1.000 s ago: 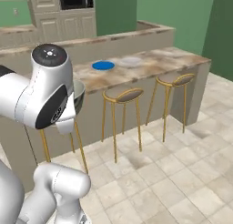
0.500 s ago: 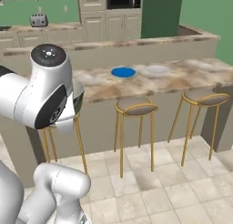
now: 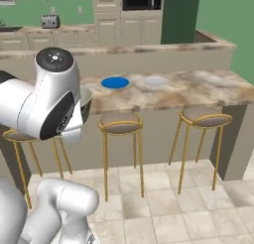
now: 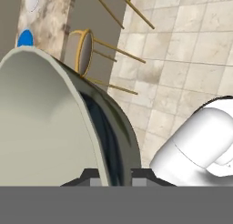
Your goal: Move the bowls from the cabinet to the plates on the dining table.
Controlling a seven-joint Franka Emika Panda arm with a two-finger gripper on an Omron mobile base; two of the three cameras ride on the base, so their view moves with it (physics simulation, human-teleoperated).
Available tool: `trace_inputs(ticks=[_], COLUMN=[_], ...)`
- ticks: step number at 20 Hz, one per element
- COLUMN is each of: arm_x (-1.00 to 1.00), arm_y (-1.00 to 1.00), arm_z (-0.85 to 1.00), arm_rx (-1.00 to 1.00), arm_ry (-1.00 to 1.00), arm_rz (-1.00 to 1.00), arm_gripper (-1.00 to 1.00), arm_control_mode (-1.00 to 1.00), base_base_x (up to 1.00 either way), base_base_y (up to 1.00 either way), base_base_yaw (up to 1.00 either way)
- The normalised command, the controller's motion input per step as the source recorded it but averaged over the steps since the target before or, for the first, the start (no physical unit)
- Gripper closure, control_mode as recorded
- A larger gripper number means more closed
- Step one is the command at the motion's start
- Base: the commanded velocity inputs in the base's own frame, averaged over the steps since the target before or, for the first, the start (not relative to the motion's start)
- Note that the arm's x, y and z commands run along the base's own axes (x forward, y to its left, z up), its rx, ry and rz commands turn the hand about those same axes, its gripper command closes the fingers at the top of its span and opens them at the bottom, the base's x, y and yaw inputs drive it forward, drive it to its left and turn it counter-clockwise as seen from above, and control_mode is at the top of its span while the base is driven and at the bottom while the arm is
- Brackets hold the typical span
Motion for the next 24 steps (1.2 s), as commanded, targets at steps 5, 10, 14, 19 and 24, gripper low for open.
trace_inputs(ticks=[5, 10, 14, 19, 24], arm_x=[0.00, 0.00, 0.00, 0.00, 0.00], arm_y=[0.00, 0.00, 0.00, 0.00, 0.00], arm_z=[0.00, 0.00, 0.00, 0.00, 0.00], arm_rx=[0.00, 0.00, 0.00, 0.00, 0.00], arm_ry=[0.00, 0.00, 0.00, 0.00, 0.00], arm_rz=[0.00, 0.00, 0.00, 0.00, 0.00], arm_gripper=[1.00, 1.00, 1.00, 1.00, 1.00], arm_control_mode=[1.00, 1.00, 1.00, 1.00, 1.00], base_base_x=[0.46, 0.99, 0.86, 0.84, 0.85], base_base_y=[-0.54, -0.46, -0.12, 0.00, 0.00], base_base_yaw=[0.15, 0.11, 0.10, 0.13, 0.18])
